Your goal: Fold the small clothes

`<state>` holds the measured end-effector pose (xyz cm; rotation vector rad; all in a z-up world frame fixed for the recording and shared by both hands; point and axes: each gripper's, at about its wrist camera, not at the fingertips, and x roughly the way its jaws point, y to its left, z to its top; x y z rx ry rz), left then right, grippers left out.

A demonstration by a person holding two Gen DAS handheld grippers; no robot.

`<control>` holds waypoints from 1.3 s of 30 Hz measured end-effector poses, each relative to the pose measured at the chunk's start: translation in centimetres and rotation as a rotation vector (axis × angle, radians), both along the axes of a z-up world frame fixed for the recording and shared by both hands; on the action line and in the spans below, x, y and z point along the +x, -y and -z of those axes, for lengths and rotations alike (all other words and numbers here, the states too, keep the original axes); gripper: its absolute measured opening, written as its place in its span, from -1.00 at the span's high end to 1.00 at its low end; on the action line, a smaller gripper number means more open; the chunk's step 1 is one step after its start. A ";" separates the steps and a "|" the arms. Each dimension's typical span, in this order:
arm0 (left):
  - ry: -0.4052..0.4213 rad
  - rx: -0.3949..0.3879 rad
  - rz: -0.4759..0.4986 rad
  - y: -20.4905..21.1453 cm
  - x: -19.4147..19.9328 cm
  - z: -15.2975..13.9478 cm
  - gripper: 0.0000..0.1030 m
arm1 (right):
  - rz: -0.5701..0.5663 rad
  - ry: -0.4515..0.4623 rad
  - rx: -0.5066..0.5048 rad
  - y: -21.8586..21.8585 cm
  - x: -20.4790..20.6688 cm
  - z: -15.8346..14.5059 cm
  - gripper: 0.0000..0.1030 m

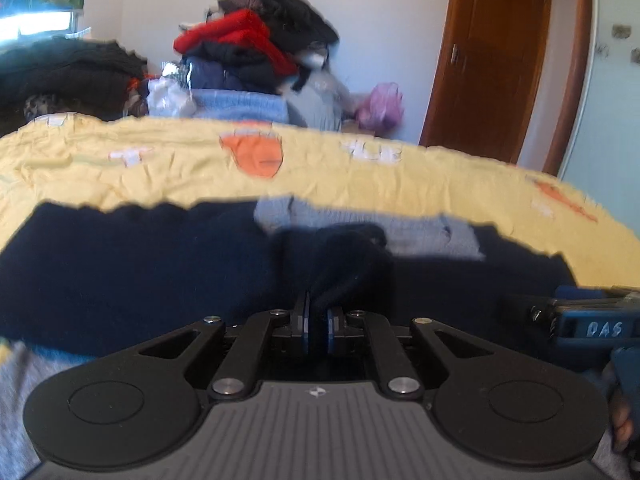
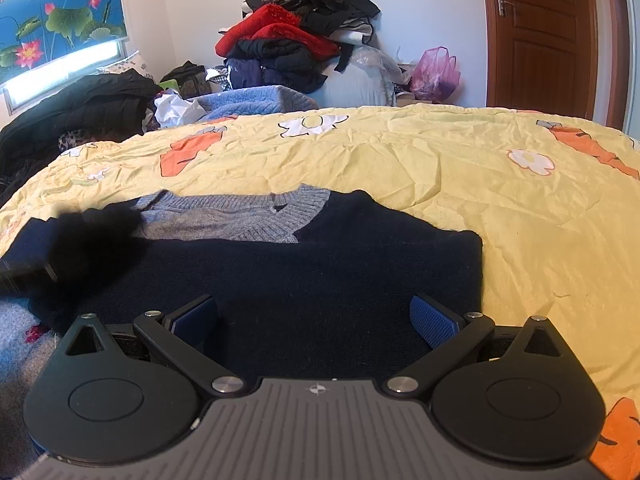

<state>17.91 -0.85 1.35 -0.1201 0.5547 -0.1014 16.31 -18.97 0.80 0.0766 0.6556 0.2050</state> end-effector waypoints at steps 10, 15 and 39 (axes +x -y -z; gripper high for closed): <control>0.009 -0.045 0.009 -0.4 0.0 0.0 0.83 | -0.057 -0.108 0.387 -1.2 1.9 -4.9 -0.84; 0.013 -0.052 0.015 -0.5 -0.1 0.0 0.83 | -0.162 -0.366 0.508 -6.1 7.2 -4.5 -0.75; 0.073 -0.063 -0.044 -0.9 -1.0 -0.6 -0.85 | -0.083 -0.361 0.487 -0.2 6.6 -2.6 0.56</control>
